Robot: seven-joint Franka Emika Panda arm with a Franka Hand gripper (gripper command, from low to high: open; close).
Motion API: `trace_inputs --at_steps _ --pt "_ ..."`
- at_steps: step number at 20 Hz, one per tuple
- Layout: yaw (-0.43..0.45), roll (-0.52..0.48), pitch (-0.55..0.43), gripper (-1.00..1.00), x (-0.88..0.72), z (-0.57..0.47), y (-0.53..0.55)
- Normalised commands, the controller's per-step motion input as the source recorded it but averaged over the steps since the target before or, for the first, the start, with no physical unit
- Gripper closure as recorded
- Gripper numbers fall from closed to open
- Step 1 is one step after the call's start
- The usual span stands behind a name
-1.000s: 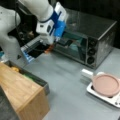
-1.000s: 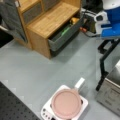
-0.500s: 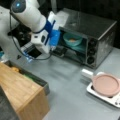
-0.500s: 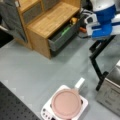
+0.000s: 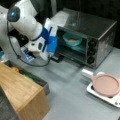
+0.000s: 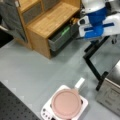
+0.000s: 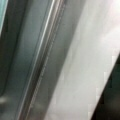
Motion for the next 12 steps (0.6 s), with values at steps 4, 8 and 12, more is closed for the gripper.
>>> trace_inputs --at_steps 4,8,12 --pt "0.156 0.019 -0.024 -1.0 0.22 -0.06 -0.33" --pt "0.182 0.002 -0.012 -1.0 0.24 0.0 -0.24" --pt "0.206 0.015 0.011 -1.0 0.25 0.08 -0.19"
